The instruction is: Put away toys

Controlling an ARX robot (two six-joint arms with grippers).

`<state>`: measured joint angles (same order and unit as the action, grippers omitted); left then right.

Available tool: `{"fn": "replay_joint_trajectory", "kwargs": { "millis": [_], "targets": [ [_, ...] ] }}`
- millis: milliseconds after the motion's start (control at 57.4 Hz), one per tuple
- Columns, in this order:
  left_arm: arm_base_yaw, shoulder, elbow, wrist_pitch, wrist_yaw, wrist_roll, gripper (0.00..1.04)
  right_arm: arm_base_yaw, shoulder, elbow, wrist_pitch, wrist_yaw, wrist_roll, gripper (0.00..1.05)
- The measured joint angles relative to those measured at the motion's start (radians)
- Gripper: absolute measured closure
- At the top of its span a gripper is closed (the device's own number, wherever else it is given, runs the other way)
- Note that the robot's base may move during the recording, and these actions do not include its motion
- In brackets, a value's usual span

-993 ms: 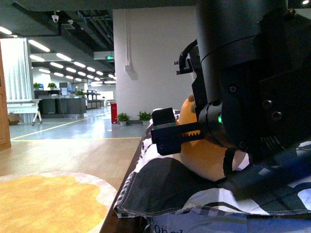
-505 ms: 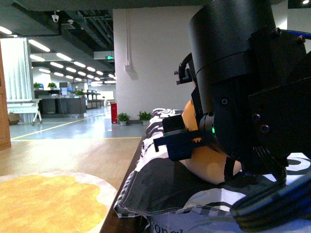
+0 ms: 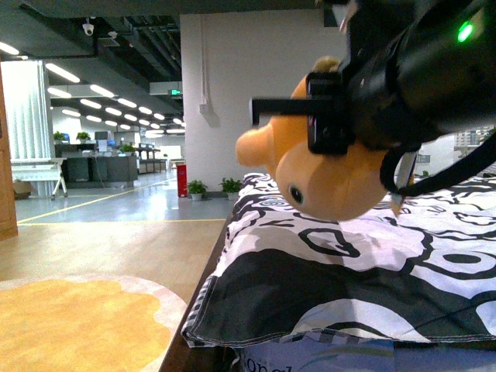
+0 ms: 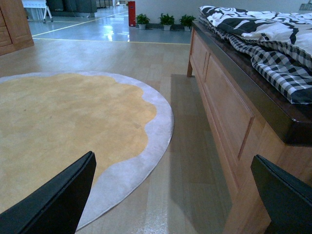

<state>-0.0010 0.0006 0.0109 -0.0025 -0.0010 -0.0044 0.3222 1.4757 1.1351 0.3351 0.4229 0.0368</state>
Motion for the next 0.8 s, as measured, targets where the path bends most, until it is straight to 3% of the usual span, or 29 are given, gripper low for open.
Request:
{"fn": "replay_joint_trajectory", "kwargs": {
  "millis": [488, 801],
  "targets": [
    [0.0, 0.0, 0.0, 0.0, 0.0, 0.0, 0.06, -0.017, -0.425, -0.196, -0.112, -0.262, 0.106, 0.88],
    [0.0, 0.0, 0.0, 0.0, 0.0, 0.0, 0.06, -0.053, -0.756, -0.415, -0.169, -0.316, 0.126, 0.88]
  ]
}}
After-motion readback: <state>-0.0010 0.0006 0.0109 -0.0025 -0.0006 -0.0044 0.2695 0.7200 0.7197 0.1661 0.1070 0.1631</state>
